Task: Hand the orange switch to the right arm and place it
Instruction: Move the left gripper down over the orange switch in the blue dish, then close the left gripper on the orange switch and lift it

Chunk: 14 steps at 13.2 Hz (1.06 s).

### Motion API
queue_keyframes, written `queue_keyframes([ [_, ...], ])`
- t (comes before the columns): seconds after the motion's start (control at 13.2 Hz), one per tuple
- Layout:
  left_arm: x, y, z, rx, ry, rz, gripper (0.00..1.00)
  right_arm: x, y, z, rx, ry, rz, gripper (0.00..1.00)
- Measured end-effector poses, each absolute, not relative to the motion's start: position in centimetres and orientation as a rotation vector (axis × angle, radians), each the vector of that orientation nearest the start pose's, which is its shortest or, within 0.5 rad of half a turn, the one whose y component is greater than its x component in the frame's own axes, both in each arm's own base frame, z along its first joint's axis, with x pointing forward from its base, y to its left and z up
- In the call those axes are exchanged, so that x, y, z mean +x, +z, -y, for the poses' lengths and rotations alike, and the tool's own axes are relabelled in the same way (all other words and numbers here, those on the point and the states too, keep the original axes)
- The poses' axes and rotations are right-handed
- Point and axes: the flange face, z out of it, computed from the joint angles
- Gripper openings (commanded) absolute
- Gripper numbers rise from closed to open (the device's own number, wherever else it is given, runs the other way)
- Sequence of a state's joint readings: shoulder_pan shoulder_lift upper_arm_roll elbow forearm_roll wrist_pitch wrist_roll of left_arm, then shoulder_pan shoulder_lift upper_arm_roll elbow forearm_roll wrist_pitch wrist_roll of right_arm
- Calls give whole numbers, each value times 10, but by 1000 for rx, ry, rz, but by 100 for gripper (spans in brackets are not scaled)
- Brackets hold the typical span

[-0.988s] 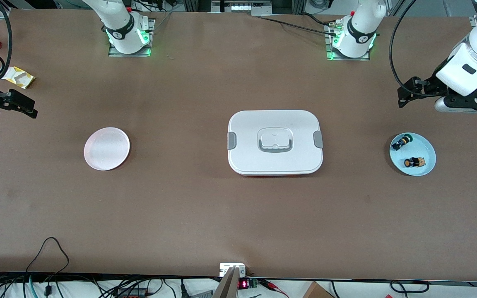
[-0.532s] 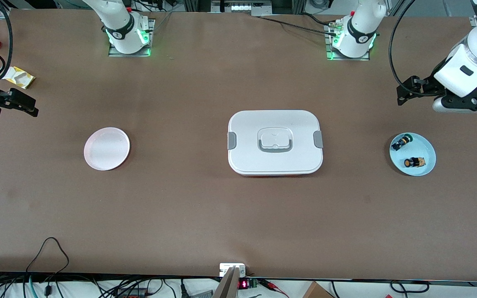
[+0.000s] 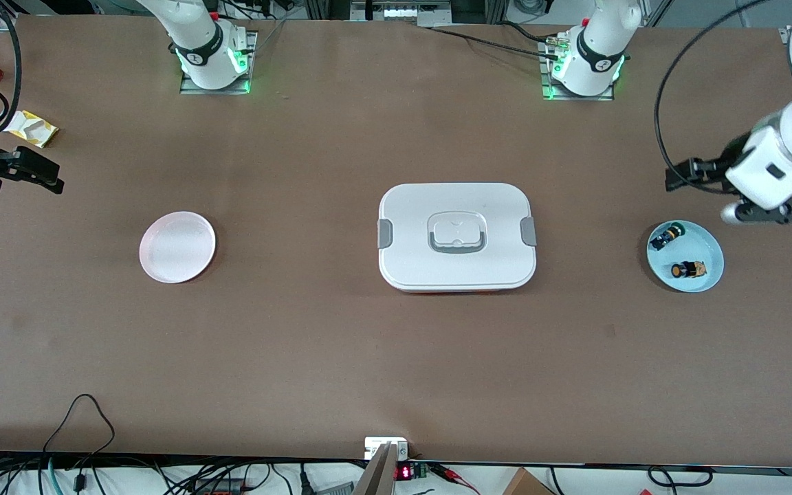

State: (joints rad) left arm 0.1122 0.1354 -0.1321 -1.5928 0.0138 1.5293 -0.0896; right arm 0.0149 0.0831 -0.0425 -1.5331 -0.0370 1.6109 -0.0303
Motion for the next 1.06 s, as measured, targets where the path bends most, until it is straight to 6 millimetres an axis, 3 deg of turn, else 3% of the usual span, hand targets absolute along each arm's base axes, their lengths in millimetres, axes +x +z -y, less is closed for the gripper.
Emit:
queue_keyframes([
  [0.15, 595, 515, -43, -3125, 353, 197, 100, 583, 599, 19, -3182, 10, 8, 100],
  [0.3, 592, 491, -109, -3108, 397, 268, 100, 583, 599, 19, -3182, 10, 10, 100],
  [0.46, 583, 456, -178, -3122, 340, 273, 100, 583, 599, 19, -3182, 10, 11, 100],
  [0.53, 579, 433, -201, -3128, 286, 290, 100, 583, 599, 19, -3182, 10, 11, 100],
  [0.68, 576, 380, -217, -3124, 112, 278, 100, 583, 599, 19, -3182, 11, 12, 100],
  [0.84, 574, 330, -208, -3123, -1, 238, 100, 583, 599, 19, -3182, 11, 13, 100],
  [1.06, 580, 289, -199, -3132, -58, 199, 100, 583, 598, 18, -3182, 12, 14, 100],
])
